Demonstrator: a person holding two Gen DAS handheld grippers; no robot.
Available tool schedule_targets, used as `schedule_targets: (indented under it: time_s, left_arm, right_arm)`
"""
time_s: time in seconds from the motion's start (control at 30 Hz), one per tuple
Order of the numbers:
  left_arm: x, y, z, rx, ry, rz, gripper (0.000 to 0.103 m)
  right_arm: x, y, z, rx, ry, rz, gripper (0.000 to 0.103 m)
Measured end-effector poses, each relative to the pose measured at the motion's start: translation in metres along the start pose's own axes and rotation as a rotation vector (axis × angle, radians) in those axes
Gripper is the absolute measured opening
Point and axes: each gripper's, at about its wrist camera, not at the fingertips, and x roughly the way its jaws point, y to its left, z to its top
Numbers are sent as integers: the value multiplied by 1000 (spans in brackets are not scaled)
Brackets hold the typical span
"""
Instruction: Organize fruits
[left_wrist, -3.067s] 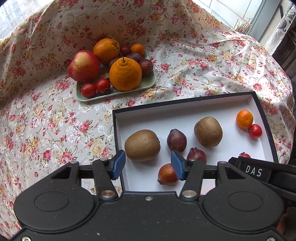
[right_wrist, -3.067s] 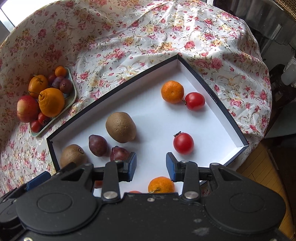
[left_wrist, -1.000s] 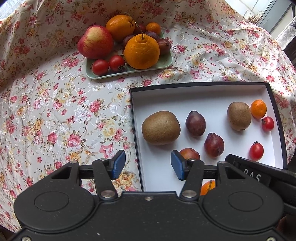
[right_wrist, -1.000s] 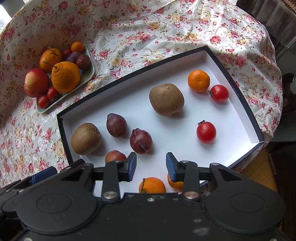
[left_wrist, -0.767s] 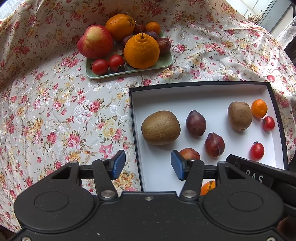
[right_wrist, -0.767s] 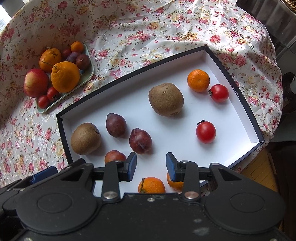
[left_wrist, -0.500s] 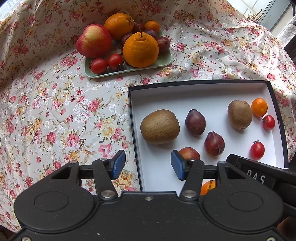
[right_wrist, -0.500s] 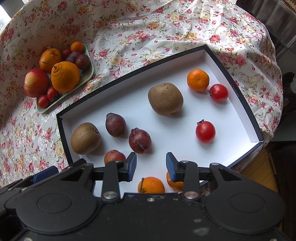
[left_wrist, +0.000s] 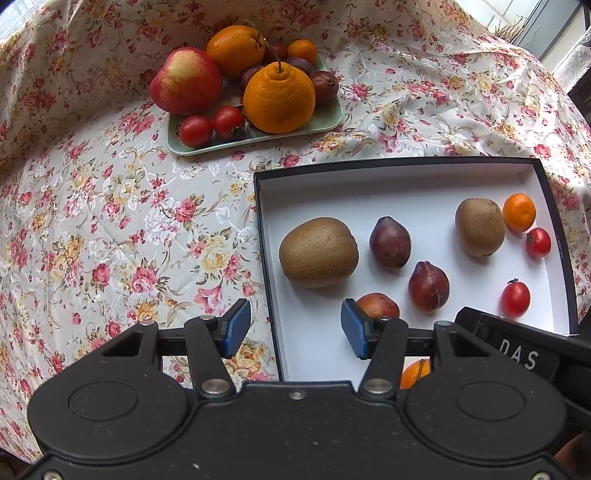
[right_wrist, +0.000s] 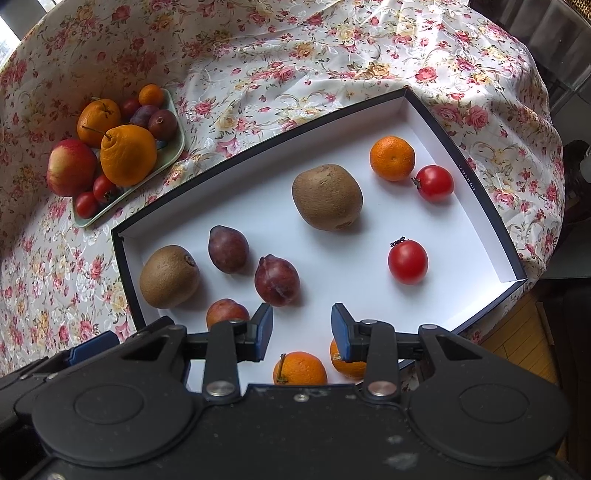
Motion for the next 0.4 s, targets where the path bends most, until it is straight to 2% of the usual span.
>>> schedule_targets:
  time_s: [0.4]
  left_arm:
    - [1, -1, 0, 8, -2, 4, 59]
  right_arm:
    - [0, 0, 0, 7, 3, 3, 38]
